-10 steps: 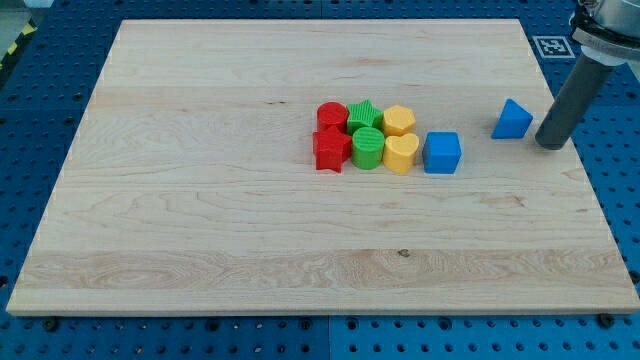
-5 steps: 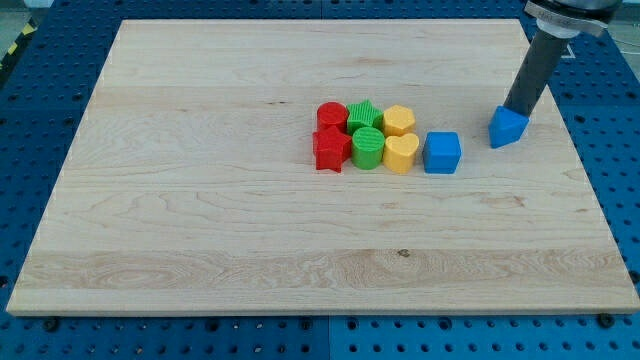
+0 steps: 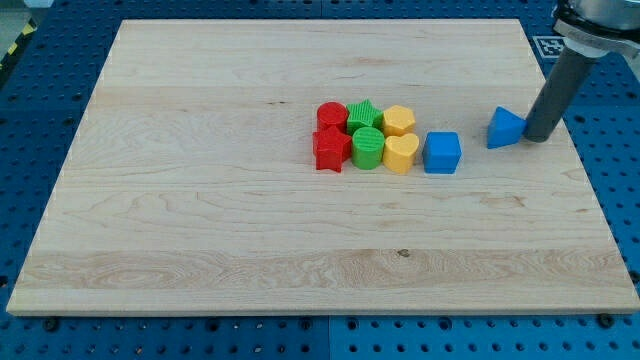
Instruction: Push the blue triangle into yellow blocks
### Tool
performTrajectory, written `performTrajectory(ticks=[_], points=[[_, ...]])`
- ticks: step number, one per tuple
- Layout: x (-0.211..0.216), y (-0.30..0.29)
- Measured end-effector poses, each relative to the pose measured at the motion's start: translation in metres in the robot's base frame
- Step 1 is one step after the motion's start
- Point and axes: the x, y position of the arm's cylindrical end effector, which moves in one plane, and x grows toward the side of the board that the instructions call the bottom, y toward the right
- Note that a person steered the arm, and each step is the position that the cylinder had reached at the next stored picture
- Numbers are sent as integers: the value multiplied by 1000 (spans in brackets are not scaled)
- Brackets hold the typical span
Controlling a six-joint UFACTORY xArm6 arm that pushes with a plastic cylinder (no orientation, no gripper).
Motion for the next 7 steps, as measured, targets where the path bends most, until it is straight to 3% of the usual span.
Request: performTrajectory(ticks=[2,4,7], points=[[0,-43],[-23,-39],[-11,-57]])
